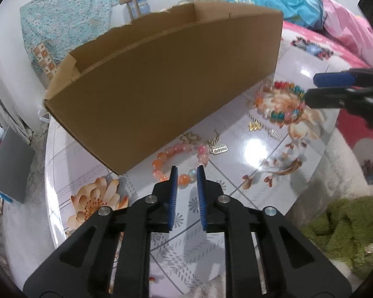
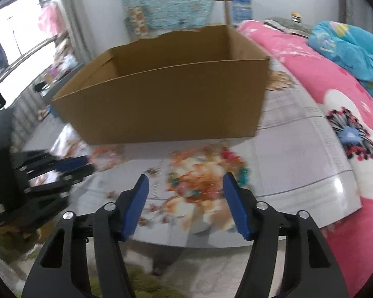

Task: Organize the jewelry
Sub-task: 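Grasp the multicolour beaded bracelet with the right gripper, then carry the multicolour bracelet into the box and open the right gripper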

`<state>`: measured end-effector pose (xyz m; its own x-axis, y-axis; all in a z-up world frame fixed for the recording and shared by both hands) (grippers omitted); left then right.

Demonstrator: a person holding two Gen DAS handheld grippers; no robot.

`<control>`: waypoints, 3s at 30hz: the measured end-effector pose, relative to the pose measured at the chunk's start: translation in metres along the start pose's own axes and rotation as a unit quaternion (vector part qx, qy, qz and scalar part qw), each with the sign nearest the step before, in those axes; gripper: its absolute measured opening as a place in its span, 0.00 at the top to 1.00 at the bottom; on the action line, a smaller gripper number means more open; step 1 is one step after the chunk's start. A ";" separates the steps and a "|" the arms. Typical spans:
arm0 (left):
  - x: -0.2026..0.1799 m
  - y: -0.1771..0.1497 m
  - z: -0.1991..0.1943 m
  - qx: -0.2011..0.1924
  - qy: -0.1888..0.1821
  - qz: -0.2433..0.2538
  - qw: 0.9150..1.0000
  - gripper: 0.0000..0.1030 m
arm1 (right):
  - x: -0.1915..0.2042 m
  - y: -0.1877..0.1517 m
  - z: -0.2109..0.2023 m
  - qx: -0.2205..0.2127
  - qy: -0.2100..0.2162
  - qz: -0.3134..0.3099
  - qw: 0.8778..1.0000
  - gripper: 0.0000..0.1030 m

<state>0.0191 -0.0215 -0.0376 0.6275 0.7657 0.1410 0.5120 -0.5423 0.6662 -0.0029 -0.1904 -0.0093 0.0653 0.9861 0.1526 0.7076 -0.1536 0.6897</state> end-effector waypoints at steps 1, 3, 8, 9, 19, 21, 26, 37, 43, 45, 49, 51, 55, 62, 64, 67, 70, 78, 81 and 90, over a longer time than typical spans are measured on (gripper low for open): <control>0.001 0.001 -0.002 -0.005 -0.002 -0.004 1.000 0.75 | -0.006 0.001 0.001 0.001 -0.009 0.006 1.000 0.46; 0.000 0.007 -0.008 -0.018 -0.015 -0.015 1.000 0.73 | -0.020 0.004 0.006 0.006 -0.028 0.021 0.999 0.50; -0.010 0.024 -0.010 -0.034 -0.056 -0.033 0.997 0.73 | -0.038 0.007 0.019 0.014 -0.043 0.039 0.998 0.60; -0.014 0.029 -0.009 -0.037 -0.065 -0.034 0.997 0.73 | -0.040 0.007 0.023 0.017 -0.043 0.040 0.998 0.61; -0.065 0.066 0.024 -0.020 -0.144 -0.018 0.989 0.79 | -0.046 0.004 0.044 0.052 -0.051 0.030 0.997 0.84; -0.070 0.066 0.031 -0.006 -0.149 -0.015 0.989 0.79 | -0.048 0.003 0.046 0.058 -0.048 0.036 0.997 0.88; -0.071 0.067 0.051 0.030 -0.154 -0.037 0.987 0.79 | -0.054 0.003 0.047 0.057 -0.033 0.057 0.996 0.90; -0.072 0.070 0.068 0.062 -0.154 -0.057 0.985 0.79 | -0.057 0.000 0.046 0.043 -0.018 0.073 0.996 0.90; -0.079 0.075 0.075 0.072 -0.125 -0.052 0.988 0.87 | -0.057 -0.002 0.044 0.035 -0.017 0.069 0.997 0.90; -0.079 0.076 0.076 0.073 -0.121 -0.052 0.989 0.89 | -0.058 -0.003 0.044 0.033 -0.016 0.071 0.997 0.90; -0.080 0.076 0.077 0.073 -0.117 -0.050 0.989 0.92 | -0.059 -0.005 0.042 0.029 -0.013 0.075 0.997 0.90; -0.080 0.076 0.075 0.071 -0.115 -0.048 0.990 0.92 | -0.061 -0.004 0.042 0.028 -0.011 0.079 0.996 0.90; -0.082 0.077 0.070 0.066 -0.115 -0.046 0.990 0.92 | -0.062 -0.004 0.039 0.026 -0.008 0.084 0.996 0.90; -0.081 0.082 0.051 0.038 -0.119 -0.047 0.991 0.92 | -0.060 0.003 0.027 0.008 -0.012 0.079 0.997 0.90; -0.083 0.085 0.039 0.019 -0.127 -0.045 0.991 0.92 | -0.058 0.005 0.019 0.000 -0.015 0.076 0.997 0.90; -0.085 0.089 0.021 -0.009 -0.136 -0.040 0.990 0.92 | -0.054 0.008 0.004 -0.013 -0.021 0.069 0.997 0.90; -0.086 0.094 0.003 -0.032 -0.143 -0.037 0.988 0.92 | -0.050 0.013 -0.014 -0.029 -0.029 0.062 0.997 0.90; -0.068 0.122 -0.064 -0.124 -0.153 -0.037 0.980 0.92 | -0.027 0.047 -0.069 -0.097 -0.023 0.025 0.995 0.90; -0.052 0.136 -0.081 -0.153 -0.143 -0.036 0.977 0.92 | -0.010 0.079 -0.083 -0.134 -0.005 -0.008 0.991 0.90; 0.043 0.166 -0.059 -0.129 -0.086 -0.083 0.984 0.92 | 0.027 0.173 -0.006 -0.059 0.105 -0.048 0.992 0.90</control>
<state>0.0968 -0.0582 0.1222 0.6498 0.7539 -0.0973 0.4636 -0.2916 0.8367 0.1169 -0.1907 0.1187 -0.1550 0.9635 0.2183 0.6158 -0.0785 0.7840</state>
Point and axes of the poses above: each gripper's, at about its wrist camera, not at the fingertips, and z roughly the way its jaws point, x to its left, y to its top, the point moved 3 cm from there along z, roughly the way its jaws point, and after that the axes turned 5 degrees about -x, right-handed, at the moved point
